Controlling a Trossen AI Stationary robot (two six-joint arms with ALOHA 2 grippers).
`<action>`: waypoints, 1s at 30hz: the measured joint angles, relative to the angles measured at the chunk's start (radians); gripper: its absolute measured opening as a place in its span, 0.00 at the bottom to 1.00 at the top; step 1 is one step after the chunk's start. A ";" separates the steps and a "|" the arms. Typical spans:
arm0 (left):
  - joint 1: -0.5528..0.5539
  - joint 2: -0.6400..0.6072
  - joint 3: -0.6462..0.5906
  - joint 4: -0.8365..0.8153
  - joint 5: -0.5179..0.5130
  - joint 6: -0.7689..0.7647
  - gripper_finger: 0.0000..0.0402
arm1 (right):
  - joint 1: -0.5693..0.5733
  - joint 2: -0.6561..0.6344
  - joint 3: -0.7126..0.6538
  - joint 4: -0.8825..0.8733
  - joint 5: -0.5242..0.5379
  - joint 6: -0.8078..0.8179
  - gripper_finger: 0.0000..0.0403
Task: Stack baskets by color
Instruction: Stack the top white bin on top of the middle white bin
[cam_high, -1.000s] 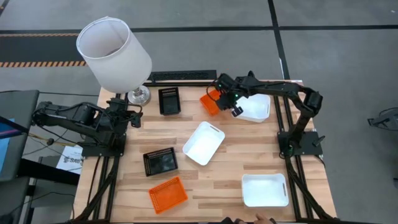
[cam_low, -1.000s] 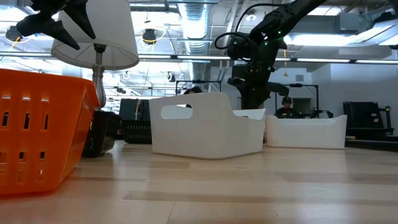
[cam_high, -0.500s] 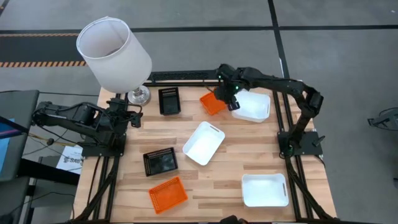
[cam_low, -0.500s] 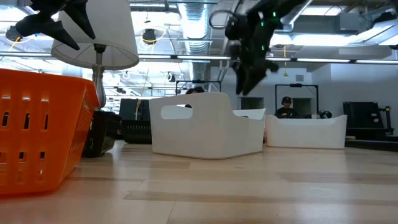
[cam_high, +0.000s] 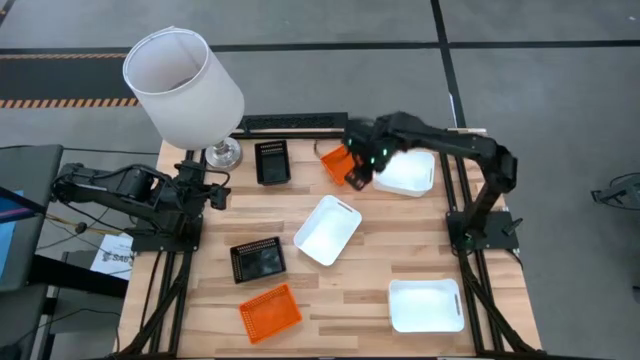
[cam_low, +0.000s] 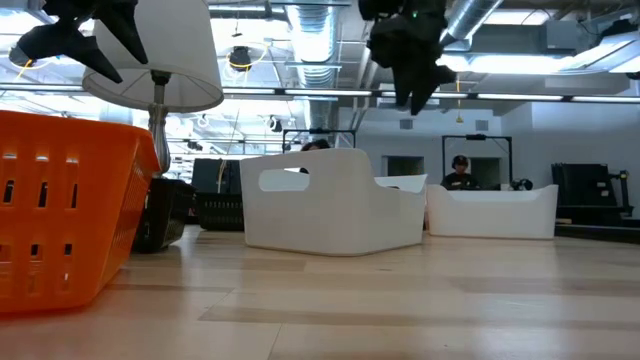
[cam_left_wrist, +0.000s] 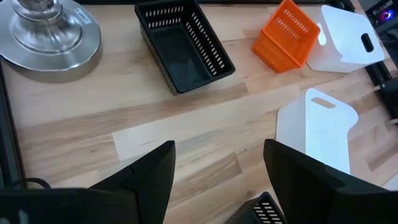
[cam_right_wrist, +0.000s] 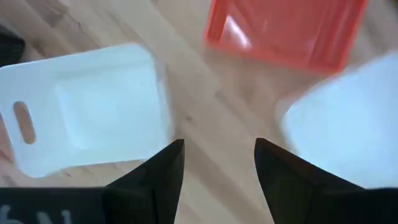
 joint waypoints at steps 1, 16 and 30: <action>0.000 0.000 0.000 0.000 0.000 0.000 0.58 | 0.033 0.000 -0.016 0.007 0.013 0.068 0.53; 0.000 0.000 0.000 0.000 -0.006 0.019 0.58 | 0.413 0.002 -0.296 0.244 0.091 0.906 0.54; 0.000 0.000 0.000 0.001 -0.007 0.046 0.58 | 0.479 0.004 -0.440 0.358 0.167 1.228 0.53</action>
